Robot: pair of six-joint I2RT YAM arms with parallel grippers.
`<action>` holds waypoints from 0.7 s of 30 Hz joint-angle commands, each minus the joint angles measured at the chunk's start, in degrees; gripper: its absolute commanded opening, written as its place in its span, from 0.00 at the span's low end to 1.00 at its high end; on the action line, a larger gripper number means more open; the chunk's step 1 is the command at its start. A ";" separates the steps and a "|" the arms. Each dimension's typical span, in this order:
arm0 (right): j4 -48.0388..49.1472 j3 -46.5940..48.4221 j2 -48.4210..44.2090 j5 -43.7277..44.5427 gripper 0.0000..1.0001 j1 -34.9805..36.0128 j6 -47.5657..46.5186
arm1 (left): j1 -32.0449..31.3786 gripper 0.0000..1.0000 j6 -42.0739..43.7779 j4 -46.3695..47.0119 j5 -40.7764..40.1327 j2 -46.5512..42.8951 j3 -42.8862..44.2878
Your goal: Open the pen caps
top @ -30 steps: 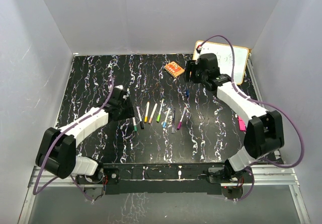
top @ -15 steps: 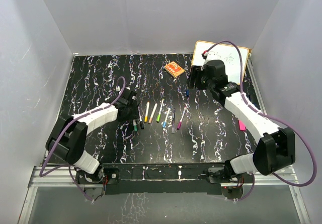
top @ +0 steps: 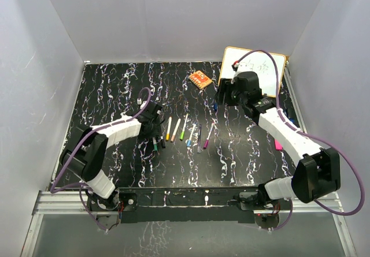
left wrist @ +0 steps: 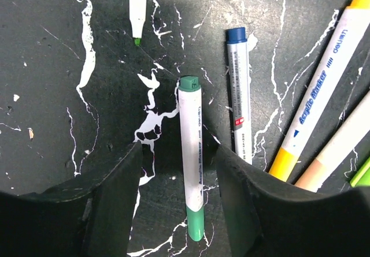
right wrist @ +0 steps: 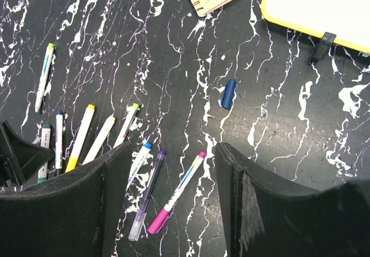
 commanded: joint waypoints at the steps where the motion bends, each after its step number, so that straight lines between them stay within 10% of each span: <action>1: 2.37 -0.79 -2.17 0.03 0.57 -0.08 0.21 | -0.65 0.48 -0.29 -1.48 -1.84 0.86 1.56; 13: 2.55 -1.63 -2.43 -0.59 0.57 -0.08 0.47 | -0.57 0.02 -0.49 -1.53 -0.66 2.42 -0.80; 21: 8.18 -6.90 -3.84 -12.17 0.50 -0.01 0.47 | -0.66 0.00 -0.91 1.47 0.39 -11.72 -0.32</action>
